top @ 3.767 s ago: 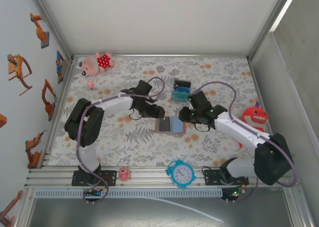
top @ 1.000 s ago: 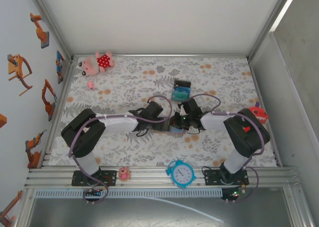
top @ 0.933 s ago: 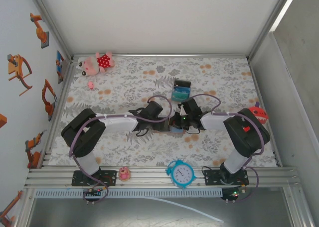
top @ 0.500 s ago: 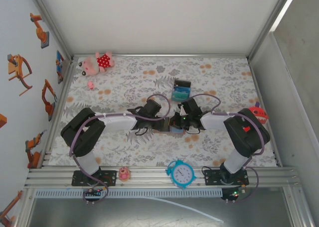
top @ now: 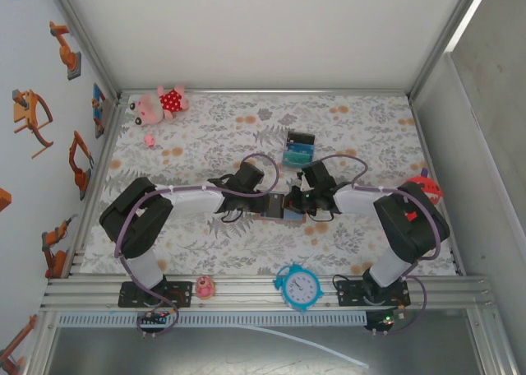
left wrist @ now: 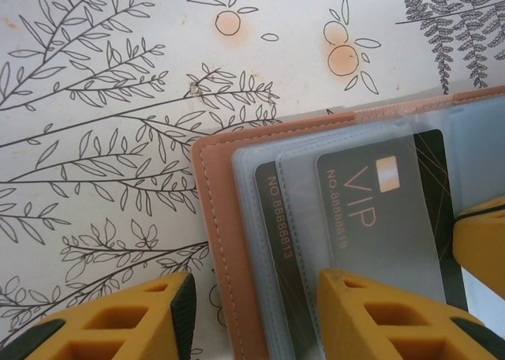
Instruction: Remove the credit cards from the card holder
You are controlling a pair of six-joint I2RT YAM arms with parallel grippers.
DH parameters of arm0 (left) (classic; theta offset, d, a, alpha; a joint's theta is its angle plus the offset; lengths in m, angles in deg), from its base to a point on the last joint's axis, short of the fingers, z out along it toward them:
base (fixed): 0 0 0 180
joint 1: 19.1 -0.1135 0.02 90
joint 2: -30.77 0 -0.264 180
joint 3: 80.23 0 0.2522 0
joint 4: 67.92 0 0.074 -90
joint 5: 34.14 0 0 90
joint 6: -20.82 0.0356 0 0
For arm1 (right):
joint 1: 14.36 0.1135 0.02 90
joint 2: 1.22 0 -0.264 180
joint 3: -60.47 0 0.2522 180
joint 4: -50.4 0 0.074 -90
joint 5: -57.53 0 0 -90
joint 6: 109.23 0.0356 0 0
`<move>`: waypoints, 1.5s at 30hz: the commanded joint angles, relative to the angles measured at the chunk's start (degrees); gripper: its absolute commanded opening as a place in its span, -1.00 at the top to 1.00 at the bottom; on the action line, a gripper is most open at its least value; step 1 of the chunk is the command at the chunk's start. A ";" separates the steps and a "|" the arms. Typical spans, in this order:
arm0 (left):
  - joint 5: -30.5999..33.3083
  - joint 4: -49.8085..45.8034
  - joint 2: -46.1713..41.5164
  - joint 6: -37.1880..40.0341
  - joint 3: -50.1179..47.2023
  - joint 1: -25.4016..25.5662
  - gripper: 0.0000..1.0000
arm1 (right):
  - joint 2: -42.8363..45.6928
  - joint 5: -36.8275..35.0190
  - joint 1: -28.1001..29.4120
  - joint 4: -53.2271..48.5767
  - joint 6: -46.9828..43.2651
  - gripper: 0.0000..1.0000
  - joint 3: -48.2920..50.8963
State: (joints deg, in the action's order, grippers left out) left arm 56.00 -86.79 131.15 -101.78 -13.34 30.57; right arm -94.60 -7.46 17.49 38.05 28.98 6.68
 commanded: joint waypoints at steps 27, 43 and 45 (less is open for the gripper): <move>-1.63 -0.36 0.60 0.40 -0.21 -0.49 0.29 | 2.30 1.16 -1.18 4.73 1.99 0.81 3.41; -2.64 0.48 1.57 -0.41 -0.39 -0.41 0.34 | -1.47 5.55 -1.22 16.26 6.48 0.66 6.76; -2.90 0.53 1.81 -0.50 -0.28 -0.44 0.35 | -1.95 6.33 -1.18 18.05 7.03 0.66 7.11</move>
State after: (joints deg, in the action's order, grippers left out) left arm 54.45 -85.85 131.44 -101.87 -13.37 30.30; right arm -94.99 -3.04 16.45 51.90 34.16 12.60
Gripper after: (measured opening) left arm 0.327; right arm 0.170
